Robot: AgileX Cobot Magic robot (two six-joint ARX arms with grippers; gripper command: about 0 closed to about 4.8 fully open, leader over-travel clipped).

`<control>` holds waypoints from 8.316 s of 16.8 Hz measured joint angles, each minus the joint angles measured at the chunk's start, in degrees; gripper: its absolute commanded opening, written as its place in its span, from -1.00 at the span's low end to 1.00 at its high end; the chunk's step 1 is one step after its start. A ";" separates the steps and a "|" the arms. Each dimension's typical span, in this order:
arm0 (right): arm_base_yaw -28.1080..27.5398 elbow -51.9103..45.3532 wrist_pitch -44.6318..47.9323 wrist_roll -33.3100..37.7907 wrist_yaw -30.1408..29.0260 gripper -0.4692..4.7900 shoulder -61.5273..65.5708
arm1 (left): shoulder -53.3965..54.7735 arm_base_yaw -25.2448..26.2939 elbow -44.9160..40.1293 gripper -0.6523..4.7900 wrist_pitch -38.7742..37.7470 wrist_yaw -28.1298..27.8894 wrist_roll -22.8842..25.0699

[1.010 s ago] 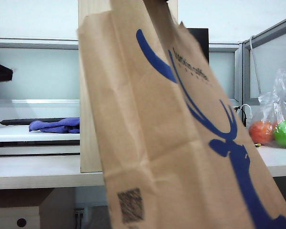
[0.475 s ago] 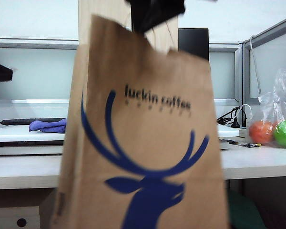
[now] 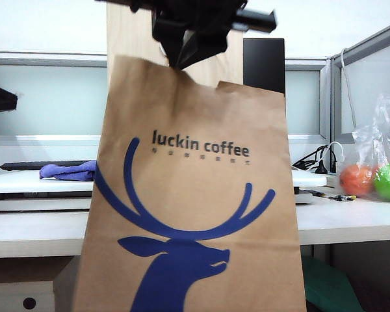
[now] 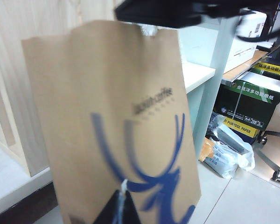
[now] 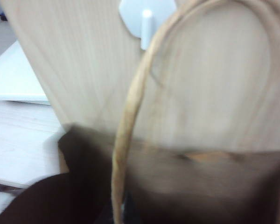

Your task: Pick up the paper bag and hang it on the hook.

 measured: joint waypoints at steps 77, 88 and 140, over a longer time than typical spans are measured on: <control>-7.87 8.44 -40.68 -8.90 -4.96 -0.83 -40.87 | 0.00 24.98 0.00 -0.78 0.00 0.42 0.02; -7.80 4.48 -45.29 -12.66 -2.86 -0.82 -55.91 | 0.00 36.41 0.00 -0.78 0.02 0.04 0.00; -59.58 -58.21 1.99 -21.03 -41.48 -0.82 -84.19 | 0.00 36.39 0.00 -0.78 0.02 -0.04 0.00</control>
